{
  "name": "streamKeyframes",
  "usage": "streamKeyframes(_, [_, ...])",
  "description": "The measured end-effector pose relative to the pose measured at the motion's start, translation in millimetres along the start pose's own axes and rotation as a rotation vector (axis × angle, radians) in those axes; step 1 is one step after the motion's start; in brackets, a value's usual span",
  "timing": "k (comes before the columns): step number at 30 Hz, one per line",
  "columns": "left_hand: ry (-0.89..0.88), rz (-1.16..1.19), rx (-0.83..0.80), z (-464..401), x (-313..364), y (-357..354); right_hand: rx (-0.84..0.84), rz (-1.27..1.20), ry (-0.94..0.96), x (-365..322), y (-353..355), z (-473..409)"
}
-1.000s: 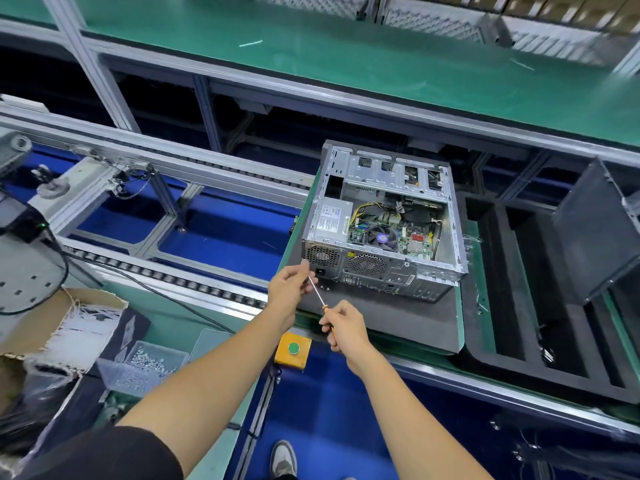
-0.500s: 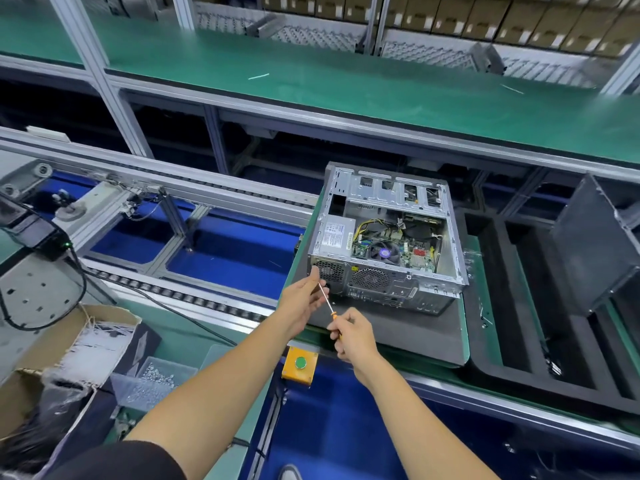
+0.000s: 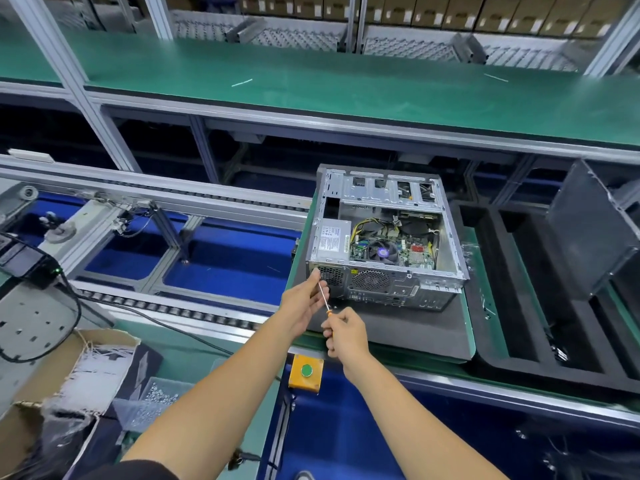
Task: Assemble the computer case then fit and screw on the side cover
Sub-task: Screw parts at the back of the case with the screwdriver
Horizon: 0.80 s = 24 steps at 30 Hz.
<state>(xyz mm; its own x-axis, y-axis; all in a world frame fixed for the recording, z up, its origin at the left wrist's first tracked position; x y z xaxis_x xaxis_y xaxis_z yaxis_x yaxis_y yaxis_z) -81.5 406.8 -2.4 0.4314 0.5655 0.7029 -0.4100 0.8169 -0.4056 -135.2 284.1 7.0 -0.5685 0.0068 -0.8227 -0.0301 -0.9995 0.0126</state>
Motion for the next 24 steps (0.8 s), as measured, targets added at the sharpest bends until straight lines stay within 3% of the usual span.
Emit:
streamKeyframes(11, [0.031, -0.026, -0.031, -18, 9, 4, 0.032, -0.055, -0.015, -10, -26, -10])
streamKeyframes(24, [-0.049, -0.171, -0.076, -32, 17, 7, 0.057, -0.106, 0.007, -7, -36, -16])
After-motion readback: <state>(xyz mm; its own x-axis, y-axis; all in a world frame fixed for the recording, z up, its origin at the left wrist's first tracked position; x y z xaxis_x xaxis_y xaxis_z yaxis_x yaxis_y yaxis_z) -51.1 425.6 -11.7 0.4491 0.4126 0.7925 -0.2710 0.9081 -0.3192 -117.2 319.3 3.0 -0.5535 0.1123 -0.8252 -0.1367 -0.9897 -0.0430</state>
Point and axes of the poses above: each hand's wrist, its own z-axis away from the middle knuckle, its own y-axis out of the back of the hand, x = y × z, the point moved 3 cm from there along -z, towards the middle knuckle, and after that the axes turned 1 degree about y, right-handed, at the moved point
